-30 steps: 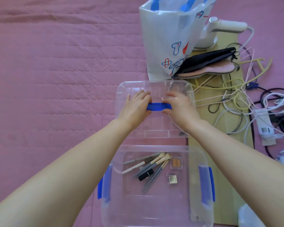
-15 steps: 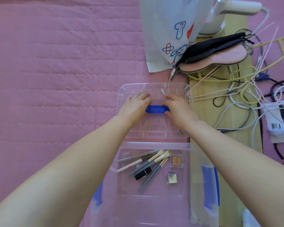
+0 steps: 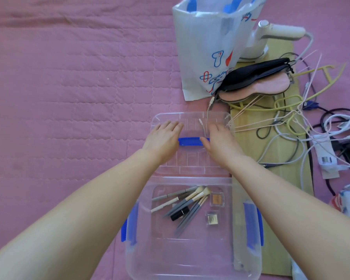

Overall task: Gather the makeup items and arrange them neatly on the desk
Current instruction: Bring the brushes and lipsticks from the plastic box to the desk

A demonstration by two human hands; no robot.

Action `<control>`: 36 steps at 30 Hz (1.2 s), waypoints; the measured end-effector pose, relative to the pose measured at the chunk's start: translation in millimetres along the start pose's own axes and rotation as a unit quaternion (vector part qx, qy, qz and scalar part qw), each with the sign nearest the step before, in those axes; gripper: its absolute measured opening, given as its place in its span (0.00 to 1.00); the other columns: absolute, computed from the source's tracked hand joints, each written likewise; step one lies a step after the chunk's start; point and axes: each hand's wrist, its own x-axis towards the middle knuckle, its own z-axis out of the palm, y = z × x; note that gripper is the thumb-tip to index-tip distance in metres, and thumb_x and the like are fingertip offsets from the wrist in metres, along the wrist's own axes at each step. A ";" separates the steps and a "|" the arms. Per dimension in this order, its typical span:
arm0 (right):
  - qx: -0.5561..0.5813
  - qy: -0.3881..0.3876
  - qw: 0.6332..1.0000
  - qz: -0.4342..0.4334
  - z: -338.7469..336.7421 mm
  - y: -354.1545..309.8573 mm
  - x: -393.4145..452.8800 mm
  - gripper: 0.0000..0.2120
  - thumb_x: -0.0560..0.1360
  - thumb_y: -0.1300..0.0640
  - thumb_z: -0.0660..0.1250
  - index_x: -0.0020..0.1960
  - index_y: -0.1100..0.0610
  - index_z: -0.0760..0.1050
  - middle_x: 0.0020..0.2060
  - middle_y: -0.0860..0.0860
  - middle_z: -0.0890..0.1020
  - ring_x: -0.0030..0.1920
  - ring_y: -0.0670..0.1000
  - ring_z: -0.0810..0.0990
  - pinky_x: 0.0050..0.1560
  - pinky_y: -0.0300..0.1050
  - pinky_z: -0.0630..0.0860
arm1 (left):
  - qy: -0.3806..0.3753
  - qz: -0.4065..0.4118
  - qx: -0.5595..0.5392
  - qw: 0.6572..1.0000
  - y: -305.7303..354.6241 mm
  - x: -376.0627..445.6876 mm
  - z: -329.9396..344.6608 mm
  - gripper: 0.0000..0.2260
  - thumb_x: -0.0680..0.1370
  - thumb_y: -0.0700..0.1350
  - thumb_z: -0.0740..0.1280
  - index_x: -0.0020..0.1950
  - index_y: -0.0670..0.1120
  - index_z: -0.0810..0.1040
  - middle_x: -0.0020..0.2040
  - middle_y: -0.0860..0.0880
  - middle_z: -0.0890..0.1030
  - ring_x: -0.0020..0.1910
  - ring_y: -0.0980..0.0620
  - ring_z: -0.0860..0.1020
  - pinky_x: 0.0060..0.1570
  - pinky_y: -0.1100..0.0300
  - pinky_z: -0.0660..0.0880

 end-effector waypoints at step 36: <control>0.055 -0.068 0.996 0.030 70.2 -5.4 -218.5 0.20 0.79 0.58 0.58 0.70 0.57 0.65 0.64 0.52 0.72 0.67 0.52 0.66 0.64 0.44 0.65 | -0.072 -0.050 -0.059 0.994 72.2 -198.7 55.8 0.07 0.77 0.41 0.61 0.53 0.43 0.75 0.51 0.46 0.77 0.53 0.43 0.74 0.36 0.54 0.62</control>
